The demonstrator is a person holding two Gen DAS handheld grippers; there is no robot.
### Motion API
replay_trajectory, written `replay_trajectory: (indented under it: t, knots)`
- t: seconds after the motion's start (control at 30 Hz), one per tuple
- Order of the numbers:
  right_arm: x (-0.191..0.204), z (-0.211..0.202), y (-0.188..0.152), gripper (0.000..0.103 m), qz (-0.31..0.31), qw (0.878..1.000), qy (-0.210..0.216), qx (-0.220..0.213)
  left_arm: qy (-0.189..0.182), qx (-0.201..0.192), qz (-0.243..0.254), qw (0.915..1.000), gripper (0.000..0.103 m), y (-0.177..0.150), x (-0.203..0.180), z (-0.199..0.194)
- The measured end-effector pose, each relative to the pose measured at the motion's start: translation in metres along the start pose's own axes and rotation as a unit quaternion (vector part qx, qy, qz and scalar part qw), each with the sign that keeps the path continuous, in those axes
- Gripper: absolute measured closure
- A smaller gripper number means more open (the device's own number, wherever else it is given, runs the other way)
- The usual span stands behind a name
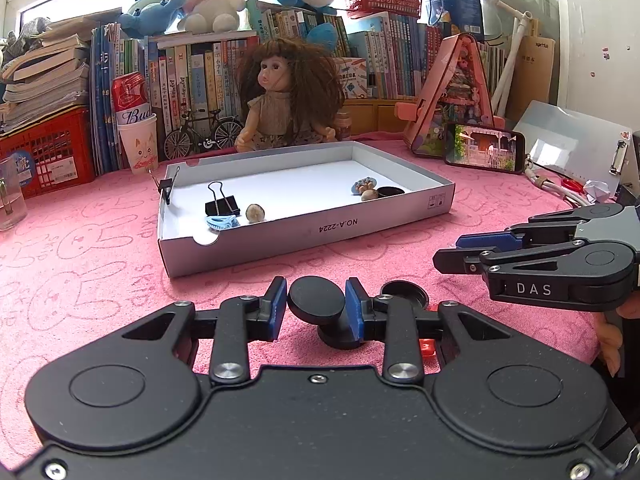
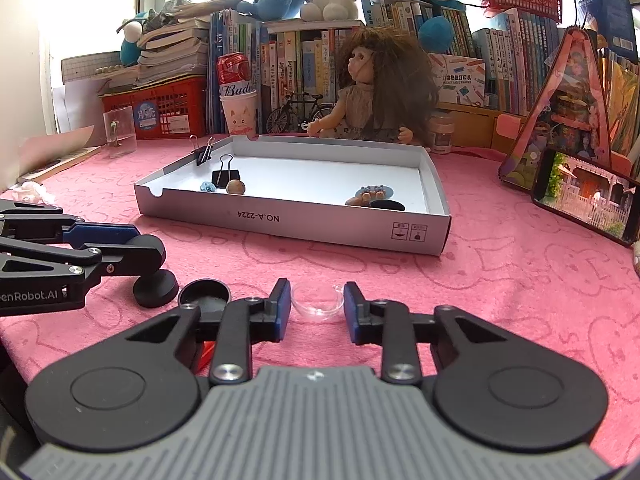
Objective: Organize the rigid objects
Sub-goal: 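Close the left gripper on the black lid while the right grasps the clear lid, then carry the black lid and clear lid into the tray and open both grippers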
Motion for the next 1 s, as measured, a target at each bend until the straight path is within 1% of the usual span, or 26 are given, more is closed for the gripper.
replay_trajectory:
  t: [0.27,0.4,0.57,0.67,0.8,1.0]
  knots:
    - [-0.002,-0.001,0.008,0.069,0.003,1.000,-0.008,-0.013,0.006,-0.008,-0.005,0.9999,0.073,0.008,0.003,0.002]
    - [-0.006,0.001,0.019,0.069,0.005,1.000,-0.016,-0.022,0.009,-0.016,-0.018,0.9997,0.073,0.021,0.010,0.007]
    - [-0.017,0.008,0.036,0.069,0.017,0.999,-0.025,-0.038,0.024,-0.036,-0.025,0.9988,0.073,0.040,0.020,0.017]
    - [-0.026,0.016,0.047,0.069,0.033,0.998,-0.030,-0.045,0.034,-0.037,-0.039,0.9980,0.073,0.053,0.029,0.029]
    - [-0.040,0.029,0.060,0.069,0.058,0.996,-0.036,-0.050,0.042,-0.031,-0.070,0.9962,0.073,0.067,0.045,0.049]
    - [-0.058,0.052,0.081,0.069,0.076,0.994,-0.054,-0.058,0.059,-0.029,-0.082,0.9944,0.073,0.086,0.058,0.081]
Point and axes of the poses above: each gripper's, at about its wrist camera, not at the fingertips, and z roughly the way its jaws point, x to its left, y to its top, the point moved 1 cm from there along z, roughly the way its jaws point, and after that the axes turned 9 degrees about y, right-handed, at the moved point
